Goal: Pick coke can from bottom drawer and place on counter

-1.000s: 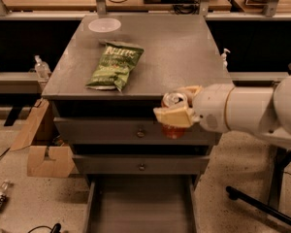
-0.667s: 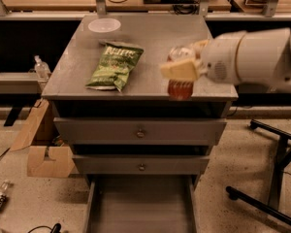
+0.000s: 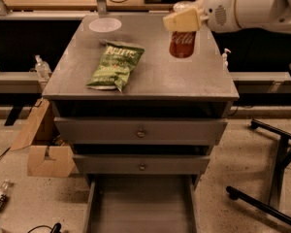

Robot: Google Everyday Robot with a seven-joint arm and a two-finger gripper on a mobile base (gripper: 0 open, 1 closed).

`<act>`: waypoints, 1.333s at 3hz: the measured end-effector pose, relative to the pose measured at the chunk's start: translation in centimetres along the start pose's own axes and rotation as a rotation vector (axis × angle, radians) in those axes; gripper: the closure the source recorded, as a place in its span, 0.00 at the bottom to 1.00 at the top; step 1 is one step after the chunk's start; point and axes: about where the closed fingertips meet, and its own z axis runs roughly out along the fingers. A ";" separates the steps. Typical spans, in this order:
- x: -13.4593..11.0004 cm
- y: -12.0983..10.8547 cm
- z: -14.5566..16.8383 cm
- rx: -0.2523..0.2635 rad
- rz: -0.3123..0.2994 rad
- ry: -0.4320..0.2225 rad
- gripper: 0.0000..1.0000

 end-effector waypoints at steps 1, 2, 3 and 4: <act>1.1 -3.9 2.1 -0.002 0.050 -0.015 1.00; 5.0 -7.2 4.4 -0.009 0.100 -0.022 1.00; 10.6 -9.1 6.9 -0.025 0.150 -0.013 1.00; 11.6 -9.1 7.8 -0.036 0.160 -0.007 0.76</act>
Offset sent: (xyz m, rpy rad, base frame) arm 0.1112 -0.0712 -0.1128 0.1236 0.0839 -0.0461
